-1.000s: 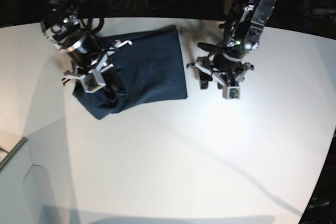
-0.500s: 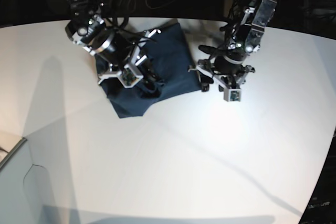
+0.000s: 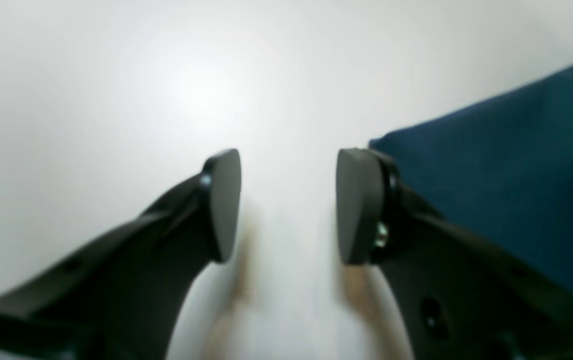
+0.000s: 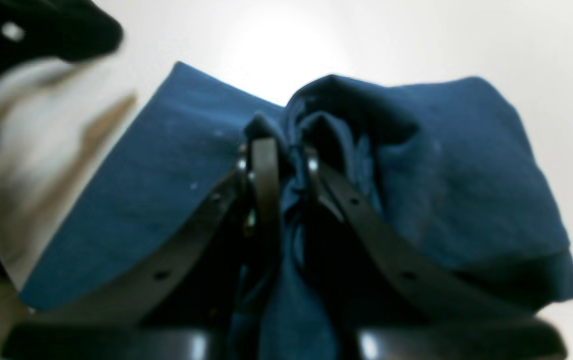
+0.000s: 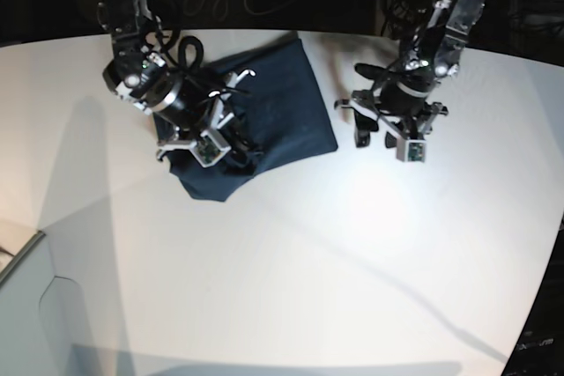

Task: Layout the t-shirt on the table in an organized manner, then fold the t-shirt properly
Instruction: 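Grasp the strip end with the right gripper and fold it over the shirt, then release the folded end and raise the right gripper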

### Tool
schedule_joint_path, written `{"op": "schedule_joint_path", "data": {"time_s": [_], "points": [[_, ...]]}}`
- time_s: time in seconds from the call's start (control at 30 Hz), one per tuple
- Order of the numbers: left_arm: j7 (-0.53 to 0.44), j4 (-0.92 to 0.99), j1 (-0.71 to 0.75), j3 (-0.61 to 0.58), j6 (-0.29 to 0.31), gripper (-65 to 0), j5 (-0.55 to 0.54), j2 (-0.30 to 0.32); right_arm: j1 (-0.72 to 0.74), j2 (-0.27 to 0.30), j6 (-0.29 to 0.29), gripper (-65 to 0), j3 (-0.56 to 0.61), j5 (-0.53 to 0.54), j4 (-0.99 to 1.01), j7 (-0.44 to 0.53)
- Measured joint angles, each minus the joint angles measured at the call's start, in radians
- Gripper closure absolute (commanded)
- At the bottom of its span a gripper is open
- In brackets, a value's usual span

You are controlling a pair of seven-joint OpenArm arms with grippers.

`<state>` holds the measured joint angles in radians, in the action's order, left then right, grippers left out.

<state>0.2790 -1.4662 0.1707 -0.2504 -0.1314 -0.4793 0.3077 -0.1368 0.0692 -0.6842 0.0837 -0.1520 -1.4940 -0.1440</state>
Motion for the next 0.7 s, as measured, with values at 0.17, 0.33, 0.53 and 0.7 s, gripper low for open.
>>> {"op": "schedule_joint_path", "data": {"time_s": [0.17,0.33,0.53,0.7], "points": [[-0.004,-0.037,0.029,-0.002,0.003,-29.4,-0.125,0.08,0.01,0.0,0.0,-4.1,0.005,0.001,0.013,-0.003],[-0.003,-0.034,0.034,0.0,0.001,-29.4,-0.163,0.114,-0.006,0.0,0.0,-24.6,0.016,0.002,0.008,0.0],[0.0,-0.034,0.034,0.023,0.001,-29.4,-0.166,0.111,-0.075,0.0,0.0,-36.0,0.015,-0.002,-0.101,0.004],[-0.007,-0.034,0.032,0.067,0.001,-29.4,-0.166,0.111,-0.064,0.016,0.0,-36.0,-0.097,0.009,-0.211,0.011]]}}
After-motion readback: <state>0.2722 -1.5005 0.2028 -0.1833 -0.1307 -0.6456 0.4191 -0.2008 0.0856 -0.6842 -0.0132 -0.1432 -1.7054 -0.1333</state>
